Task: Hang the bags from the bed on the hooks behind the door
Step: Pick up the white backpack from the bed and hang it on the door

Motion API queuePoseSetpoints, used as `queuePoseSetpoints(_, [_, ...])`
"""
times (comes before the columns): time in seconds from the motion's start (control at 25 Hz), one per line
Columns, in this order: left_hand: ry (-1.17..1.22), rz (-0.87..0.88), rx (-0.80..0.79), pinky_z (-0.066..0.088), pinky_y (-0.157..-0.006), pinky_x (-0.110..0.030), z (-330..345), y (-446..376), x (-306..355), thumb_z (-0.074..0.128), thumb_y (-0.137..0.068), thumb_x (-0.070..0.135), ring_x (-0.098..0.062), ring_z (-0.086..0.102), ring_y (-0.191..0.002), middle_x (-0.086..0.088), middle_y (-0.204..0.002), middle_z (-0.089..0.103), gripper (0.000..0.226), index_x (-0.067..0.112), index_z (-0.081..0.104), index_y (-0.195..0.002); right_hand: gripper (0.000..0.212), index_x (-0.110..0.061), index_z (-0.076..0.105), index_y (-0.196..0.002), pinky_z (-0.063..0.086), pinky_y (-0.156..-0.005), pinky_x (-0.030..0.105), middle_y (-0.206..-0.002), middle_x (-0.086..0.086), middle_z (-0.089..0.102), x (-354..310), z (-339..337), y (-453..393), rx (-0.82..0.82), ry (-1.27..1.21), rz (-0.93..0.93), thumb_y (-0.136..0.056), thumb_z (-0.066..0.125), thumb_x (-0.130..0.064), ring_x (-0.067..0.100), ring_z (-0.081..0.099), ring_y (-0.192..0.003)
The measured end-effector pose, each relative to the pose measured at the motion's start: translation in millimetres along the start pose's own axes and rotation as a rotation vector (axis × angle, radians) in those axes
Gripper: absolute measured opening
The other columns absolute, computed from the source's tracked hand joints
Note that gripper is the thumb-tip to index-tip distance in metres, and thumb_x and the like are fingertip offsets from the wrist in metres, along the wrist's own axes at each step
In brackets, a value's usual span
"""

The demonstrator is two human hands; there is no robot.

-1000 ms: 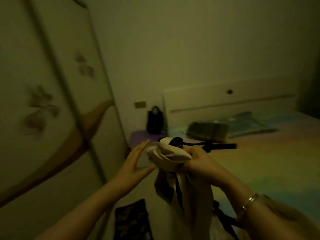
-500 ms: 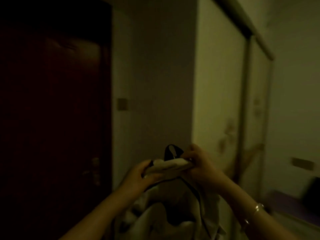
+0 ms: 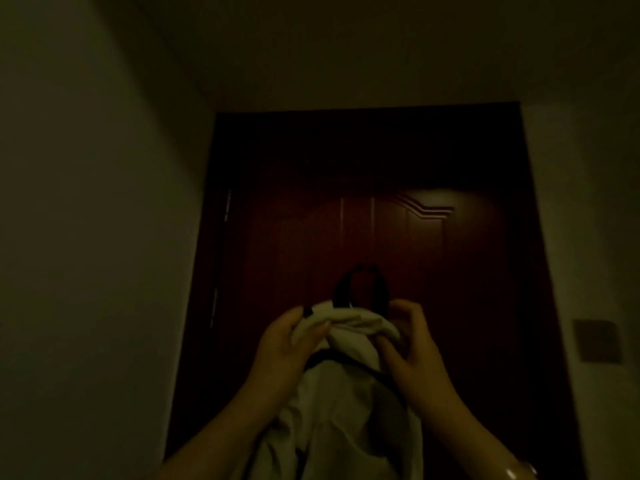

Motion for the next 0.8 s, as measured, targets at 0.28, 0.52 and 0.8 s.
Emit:
queuePoseSetpoints(0.28, [-0.255, 0.209, 0.263, 0.053, -0.087, -0.024, -64.7, -186.7, 2.2, 0.062, -0.086, 0.032, -0.011, 0.064, -0.109, -0.010, -0.120, 0.064, 0.049, 0.004, 0.054, -0.126, 0.028, -0.040, 0.041, -0.106, 0.052, -0.072, 0.039, -0.109, -0.001, 0.059, -0.8, 69.3, -208.4, 0.176, 0.196, -0.414, -0.092, 0.050, -0.017, 0.024, 0.056, -0.100])
queuePoseSetpoints(0.52, [-0.296, 0.302, 0.218, 0.051, -0.096, -0.043, -83.7, -289.6, -19.7, 0.059, -0.089, 0.026, -0.034, 0.059, -0.114, -0.021, -0.124, 0.061, 0.042, 0.000, 0.057, -0.122, 0.028, -0.025, 0.055, -0.120, 0.044, -0.090, 0.038, -0.114, 0.004, 0.062, 26.5, 102.4, -303.2, 0.303, 0.322, -0.450, -0.095, 0.046, -0.015, 0.024, 0.053, -0.104])
queuePoseSetpoints(0.8, [-0.249, 0.444, 0.188, 0.051, -0.064, -0.023, -99.5, -395.1, -17.2, 0.059, -0.090, 0.023, -0.023, 0.065, -0.079, -0.025, -0.096, 0.067, 0.033, -0.007, 0.063, -0.099, 0.044, -0.026, 0.051, -0.133, 0.034, -0.091, 0.034, -0.132, 0.005, 0.055, 18.4, 117.3, -400.9, 0.429, 0.497, -0.434, -0.091, 0.048, -0.011, 0.030, 0.044, -0.123])
Point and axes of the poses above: each hand's wrist, its own y-axis away from the middle knuckle, its own z-axis out of the palm, x = y × z, the point moved 3 cm from there along -y, towards the middle knuckle
